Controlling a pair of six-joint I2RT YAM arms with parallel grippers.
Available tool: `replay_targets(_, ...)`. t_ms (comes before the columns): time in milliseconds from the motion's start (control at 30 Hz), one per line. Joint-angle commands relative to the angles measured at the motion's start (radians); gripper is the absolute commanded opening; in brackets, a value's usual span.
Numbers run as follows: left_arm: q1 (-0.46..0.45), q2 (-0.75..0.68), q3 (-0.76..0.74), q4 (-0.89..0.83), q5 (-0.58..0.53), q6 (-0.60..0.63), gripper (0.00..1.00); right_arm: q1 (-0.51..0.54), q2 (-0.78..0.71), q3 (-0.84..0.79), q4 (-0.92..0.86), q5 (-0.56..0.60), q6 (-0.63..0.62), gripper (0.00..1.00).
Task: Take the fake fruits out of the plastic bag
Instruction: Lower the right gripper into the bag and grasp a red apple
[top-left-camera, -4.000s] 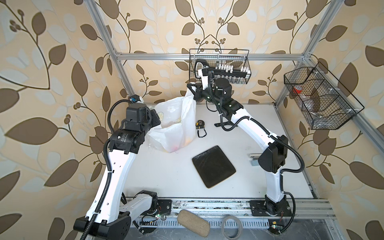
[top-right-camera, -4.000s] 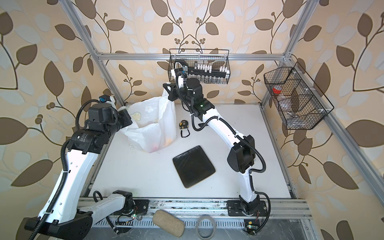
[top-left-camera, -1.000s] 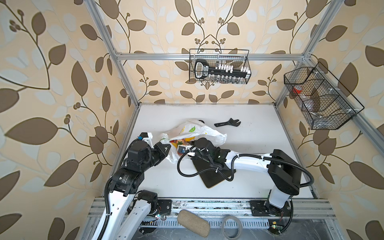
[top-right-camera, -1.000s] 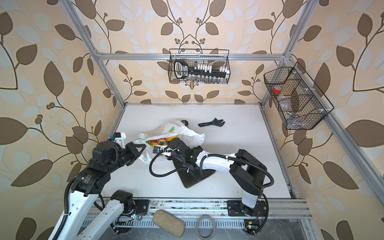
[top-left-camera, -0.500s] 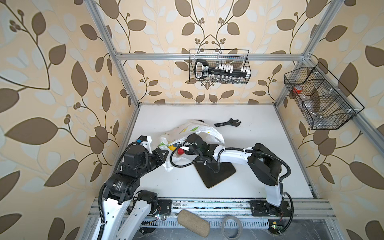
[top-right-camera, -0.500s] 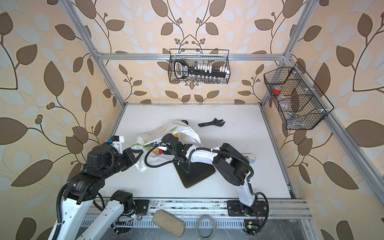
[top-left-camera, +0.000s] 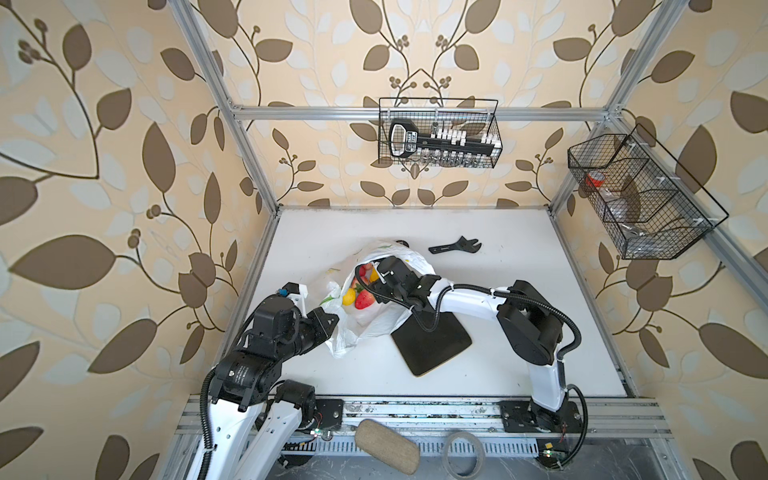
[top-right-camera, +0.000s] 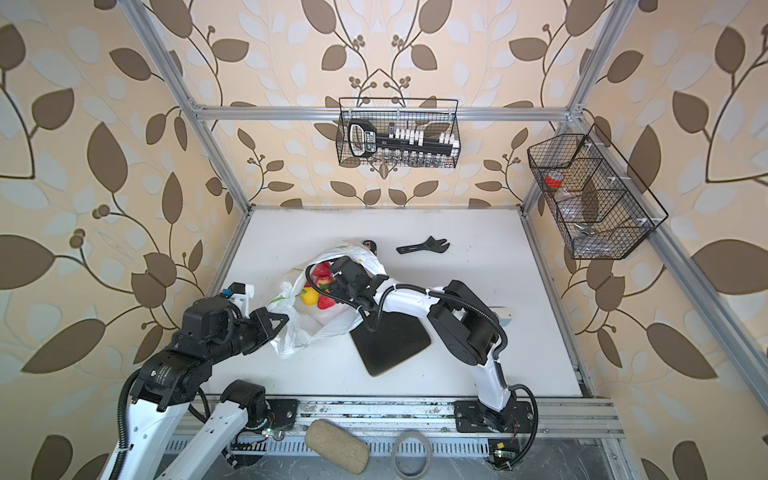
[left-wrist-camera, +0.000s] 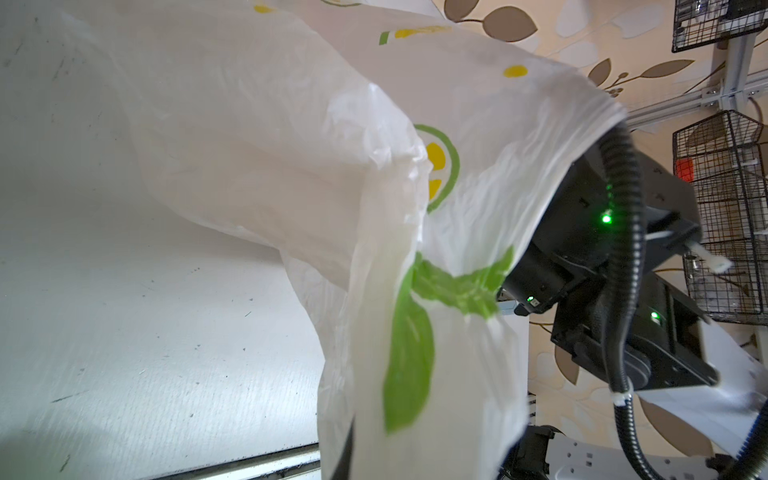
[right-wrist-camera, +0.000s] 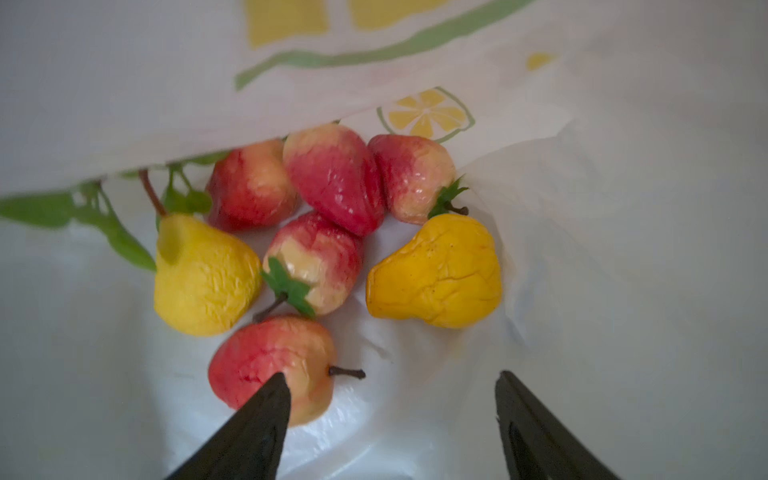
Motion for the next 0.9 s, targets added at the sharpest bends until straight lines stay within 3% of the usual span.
replay_targets(0,-0.006,-0.006,-0.014,-0.009,0.035,0.015,0.00,-0.008,0.048,0.061,-0.021,0.051,0.274,0.80)
replay_targets(100,-0.007,-0.003,-0.017,-0.014,0.041,0.015,0.00,-0.005,0.077,0.092,-0.010,-0.016,0.342,0.80)
replay_targets(400,-0.006,-0.006,-0.028,-0.015,0.025,0.002,0.00,0.030,0.117,0.108,-0.031,-0.159,0.303,0.80)
replay_targets(867,-0.006,0.003,-0.033,0.007,0.012,-0.021,0.00,0.051,0.238,0.195,-0.119,-0.150,0.285,0.80)
